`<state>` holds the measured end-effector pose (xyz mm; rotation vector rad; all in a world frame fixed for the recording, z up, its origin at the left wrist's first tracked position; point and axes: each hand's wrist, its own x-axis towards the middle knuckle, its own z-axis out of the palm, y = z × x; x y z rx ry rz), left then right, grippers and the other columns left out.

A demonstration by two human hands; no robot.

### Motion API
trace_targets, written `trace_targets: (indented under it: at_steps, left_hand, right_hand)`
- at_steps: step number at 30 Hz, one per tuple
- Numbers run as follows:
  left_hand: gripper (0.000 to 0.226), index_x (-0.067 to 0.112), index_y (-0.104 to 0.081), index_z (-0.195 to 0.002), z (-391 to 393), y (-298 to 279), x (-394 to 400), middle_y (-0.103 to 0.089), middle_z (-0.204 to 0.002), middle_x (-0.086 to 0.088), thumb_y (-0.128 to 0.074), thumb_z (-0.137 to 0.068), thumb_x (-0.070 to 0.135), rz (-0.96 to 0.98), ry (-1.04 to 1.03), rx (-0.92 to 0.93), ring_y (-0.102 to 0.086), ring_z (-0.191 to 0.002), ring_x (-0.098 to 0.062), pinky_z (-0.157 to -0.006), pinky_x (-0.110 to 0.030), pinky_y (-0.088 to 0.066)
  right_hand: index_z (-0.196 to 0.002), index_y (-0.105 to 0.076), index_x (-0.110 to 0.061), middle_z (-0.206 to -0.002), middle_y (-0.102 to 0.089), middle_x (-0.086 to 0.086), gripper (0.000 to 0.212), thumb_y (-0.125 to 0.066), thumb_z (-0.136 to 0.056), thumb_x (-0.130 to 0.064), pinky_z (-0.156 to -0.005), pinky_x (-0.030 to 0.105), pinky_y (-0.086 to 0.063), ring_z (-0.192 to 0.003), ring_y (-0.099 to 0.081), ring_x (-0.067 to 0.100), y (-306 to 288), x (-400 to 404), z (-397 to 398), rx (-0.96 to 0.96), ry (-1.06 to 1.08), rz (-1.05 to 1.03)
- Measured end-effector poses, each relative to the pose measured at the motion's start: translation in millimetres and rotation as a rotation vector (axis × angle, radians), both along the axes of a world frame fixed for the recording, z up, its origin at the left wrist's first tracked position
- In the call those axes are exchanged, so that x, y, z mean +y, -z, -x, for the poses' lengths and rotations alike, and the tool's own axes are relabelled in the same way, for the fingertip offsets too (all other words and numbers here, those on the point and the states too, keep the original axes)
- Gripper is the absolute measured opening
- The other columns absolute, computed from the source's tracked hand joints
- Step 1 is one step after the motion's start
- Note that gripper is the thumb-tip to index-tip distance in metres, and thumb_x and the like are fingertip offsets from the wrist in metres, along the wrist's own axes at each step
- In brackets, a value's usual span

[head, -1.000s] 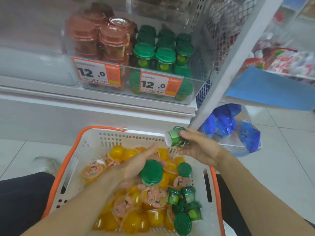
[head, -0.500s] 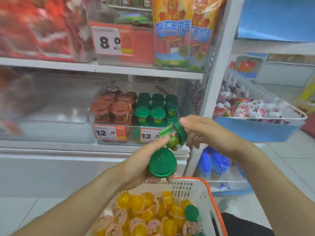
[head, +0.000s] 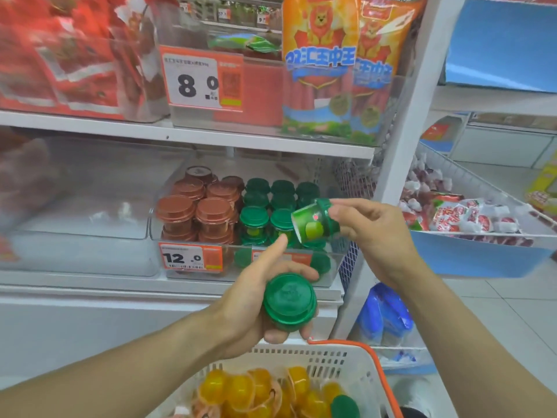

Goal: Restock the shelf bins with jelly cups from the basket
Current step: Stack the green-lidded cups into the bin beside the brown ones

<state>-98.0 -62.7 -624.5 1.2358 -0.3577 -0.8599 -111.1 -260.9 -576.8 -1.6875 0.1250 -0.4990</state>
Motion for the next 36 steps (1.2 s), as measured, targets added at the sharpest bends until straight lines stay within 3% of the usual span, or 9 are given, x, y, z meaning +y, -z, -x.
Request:
trace_targets:
  at_steps: [4,7,11,18,23,26,30,33,36]
  left_hand:
    - [0.066,0.000,-0.058,-0.103,1.4,12.0,-7.8,-0.057,-0.078,-0.025,-0.045,-0.082,0.062,0.042,-0.060,0.113,-0.056,-0.057,-0.031,-0.042,-0.025,-0.016]
    - [0.059,0.000,-0.058,-0.096,0.8,15.6,-14.5,-0.056,-0.080,-0.026,-0.043,-0.086,0.056,0.036,-0.066,0.149,-0.056,-0.057,-0.031,-0.044,-0.026,-0.013]
    - [0.056,0.000,-0.056,-0.093,-1.5,20.0,-16.2,-0.057,-0.081,-0.028,-0.036,-0.096,0.052,-0.002,-0.050,0.174,-0.057,-0.059,-0.032,-0.043,-0.025,-0.015]
    - [0.053,0.000,-0.053,-0.101,-5.6,17.9,-13.8,-0.057,-0.083,-0.025,-0.038,-0.097,0.050,-0.019,-0.090,0.214,-0.059,-0.057,-0.032,-0.038,-0.022,-0.020]
    - [0.049,0.000,-0.054,-0.097,-5.5,17.8,-11.5,-0.058,-0.083,-0.025,-0.042,-0.096,0.047,-0.052,-0.095,0.226,-0.059,-0.058,-0.032,-0.038,-0.022,-0.020]
    - [0.050,-0.001,-0.054,-0.098,-5.6,18.2,-10.4,-0.058,-0.084,-0.025,-0.040,-0.097,0.047,-0.054,-0.091,0.228,-0.060,-0.059,-0.032,-0.038,-0.021,-0.021]
    - [0.051,-0.003,-0.055,-0.098,-7.8,14.5,-10.0,-0.057,-0.083,-0.025,-0.035,-0.098,0.045,-0.028,-0.133,0.212,-0.058,-0.057,-0.031,-0.040,-0.023,-0.020]
    - [0.045,-0.001,-0.055,-0.102,-11.7,8.1,-10.7,-0.059,-0.082,-0.023,-0.032,-0.097,0.037,0.035,-0.209,0.211,-0.059,-0.059,-0.032,-0.042,-0.023,-0.020]
    - [0.043,-0.003,-0.057,-0.104,-16.4,0.7,-11.3,-0.061,-0.081,-0.021,-0.031,-0.098,0.030,0.111,-0.295,0.196,-0.061,-0.064,-0.033,-0.042,-0.025,-0.026]
  right_hand:
    - [-0.103,-0.079,-0.020,-0.085,-0.075,-0.009,0.026,-0.081,-0.079,-0.029,-0.075,0.019,-0.054,-0.079,-0.069,0.001,-2.8,-5.2,-23.0,0.067,0.271,0.338]
    - [-0.112,-0.076,-0.018,-0.107,-0.075,-0.002,0.033,-0.077,-0.082,-0.033,-0.087,0.016,-0.048,-0.086,-0.066,0.003,5.4,-1.9,-39.9,0.127,0.328,0.620]
    - [-0.117,-0.074,-0.014,-0.118,-0.072,0.009,0.034,-0.070,-0.087,-0.031,-0.101,0.028,-0.046,-0.092,-0.071,0.019,8.0,1.5,-63.1,0.159,0.367,0.866]
    - [-0.093,-0.077,-0.005,-0.091,-0.074,0.015,0.023,-0.069,-0.089,-0.026,-0.080,0.040,-0.058,-0.080,-0.069,0.032,22.2,6.3,-82.6,0.340,0.315,1.108]
    - [-0.081,-0.073,-0.005,-0.078,-0.069,0.016,0.022,-0.066,-0.092,-0.023,-0.070,0.036,-0.056,-0.072,-0.065,0.034,32.1,13.4,-79.9,0.401,0.298,1.097]
    - [-0.100,-0.072,-0.003,-0.095,-0.070,0.021,0.018,-0.056,-0.093,-0.005,-0.078,0.042,-0.055,-0.087,-0.066,0.039,28.9,16.9,-75.6,0.440,0.261,1.110]
    - [-0.122,-0.066,-0.004,-0.119,-0.066,0.021,0.040,-0.050,-0.087,0.007,-0.092,0.043,-0.051,-0.108,-0.062,0.038,18.6,22.4,-66.1,0.504,0.203,1.122]
    - [-0.122,-0.067,-0.012,-0.125,-0.065,0.013,0.047,-0.047,-0.085,0.011,-0.092,0.037,-0.052,-0.110,-0.062,0.031,-0.1,24.1,-58.1,0.335,0.267,0.975]
    - [-0.102,-0.070,-0.019,-0.107,-0.072,0.003,0.032,-0.046,-0.097,0.001,-0.075,0.028,-0.055,-0.089,-0.069,0.017,-21.1,27.5,-47.7,0.272,0.108,0.664]
